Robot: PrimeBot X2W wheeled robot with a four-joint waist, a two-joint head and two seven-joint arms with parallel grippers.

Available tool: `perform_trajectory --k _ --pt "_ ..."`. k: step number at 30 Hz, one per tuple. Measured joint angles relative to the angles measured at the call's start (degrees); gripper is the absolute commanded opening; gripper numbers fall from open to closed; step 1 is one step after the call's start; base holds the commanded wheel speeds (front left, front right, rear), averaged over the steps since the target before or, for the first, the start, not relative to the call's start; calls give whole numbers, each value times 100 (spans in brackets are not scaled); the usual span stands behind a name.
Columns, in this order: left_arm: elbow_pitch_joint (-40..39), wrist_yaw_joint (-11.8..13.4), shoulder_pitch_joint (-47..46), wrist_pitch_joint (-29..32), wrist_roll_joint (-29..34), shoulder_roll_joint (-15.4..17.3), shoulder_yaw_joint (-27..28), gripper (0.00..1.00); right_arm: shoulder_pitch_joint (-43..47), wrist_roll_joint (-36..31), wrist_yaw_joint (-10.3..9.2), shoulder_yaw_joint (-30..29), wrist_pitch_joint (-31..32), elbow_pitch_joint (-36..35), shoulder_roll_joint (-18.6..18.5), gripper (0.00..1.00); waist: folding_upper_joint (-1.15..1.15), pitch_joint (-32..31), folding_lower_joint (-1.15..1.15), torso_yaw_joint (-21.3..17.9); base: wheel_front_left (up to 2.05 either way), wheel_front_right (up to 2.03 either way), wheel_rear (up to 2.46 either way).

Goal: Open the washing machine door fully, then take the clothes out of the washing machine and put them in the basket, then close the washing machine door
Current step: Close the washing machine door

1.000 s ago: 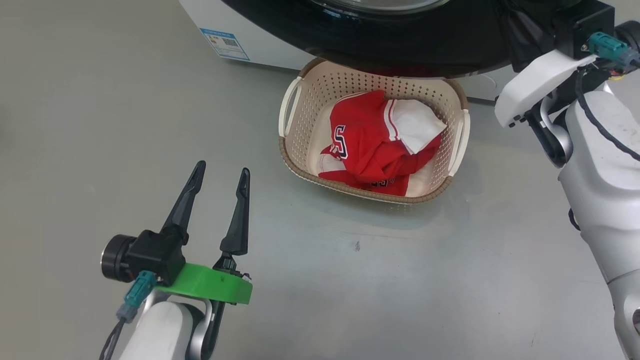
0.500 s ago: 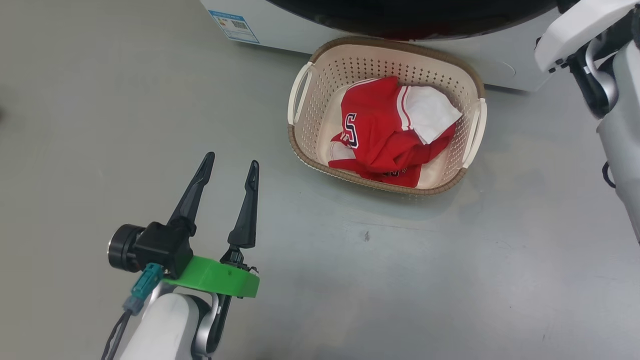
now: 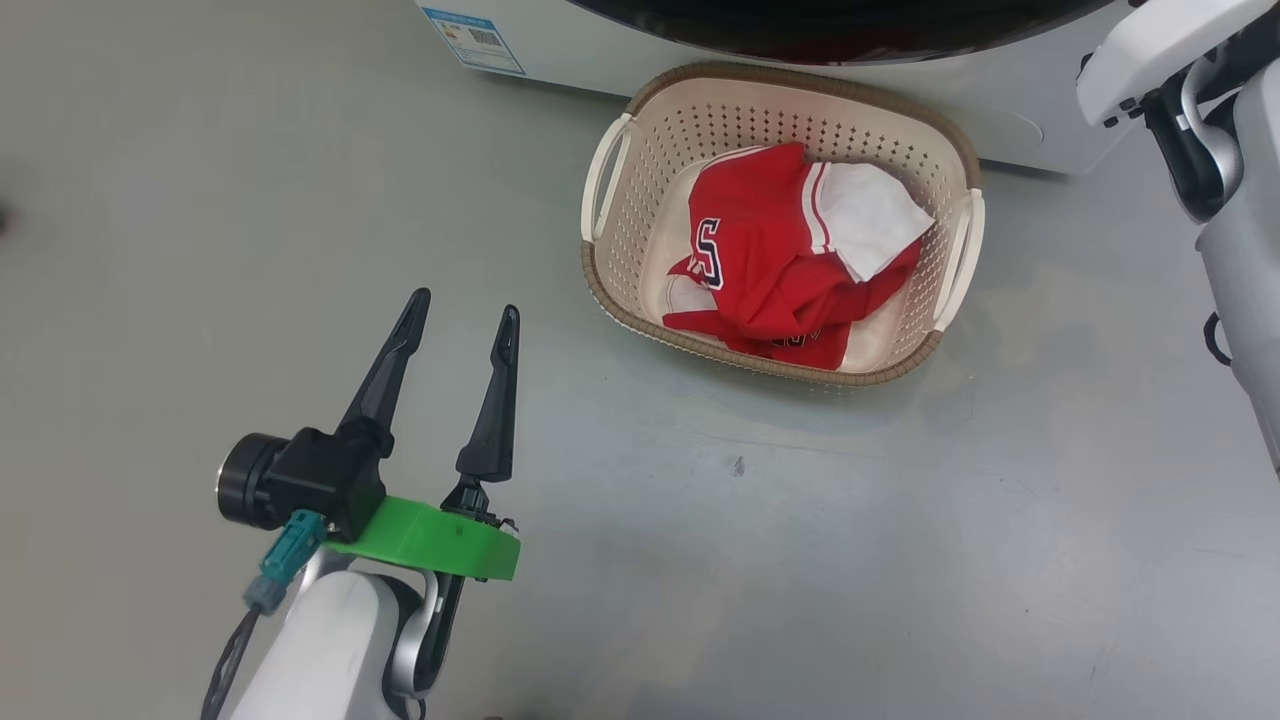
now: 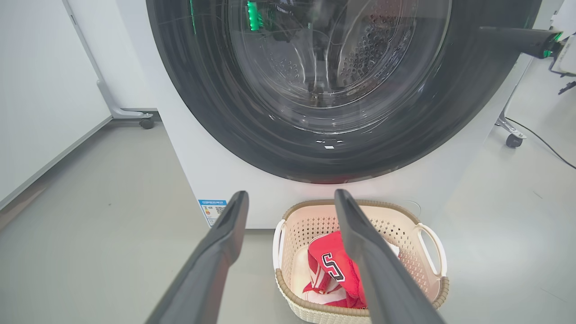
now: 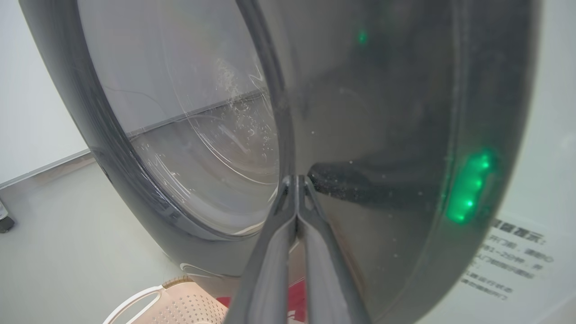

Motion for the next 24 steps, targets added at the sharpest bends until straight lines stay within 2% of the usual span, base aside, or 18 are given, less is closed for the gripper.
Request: perform_trajectory --k 8,18,24 --pt "12 48 -61 0 -80 -12 42 100 83 151 -26 167 -167 20 296 0 0 -119 0 -94 0 0 0" --pt "90 125 -59 0 -77 -16 240 100 879 235 -26 241 -196 -186 492 0 0 -372 0 -284 0 0 0" --pt "159 142 -15 0 -22 -18 355 100 1390 361 -26 -57 -215 -928 548 0 0 -606 0 -446 0 0 0"
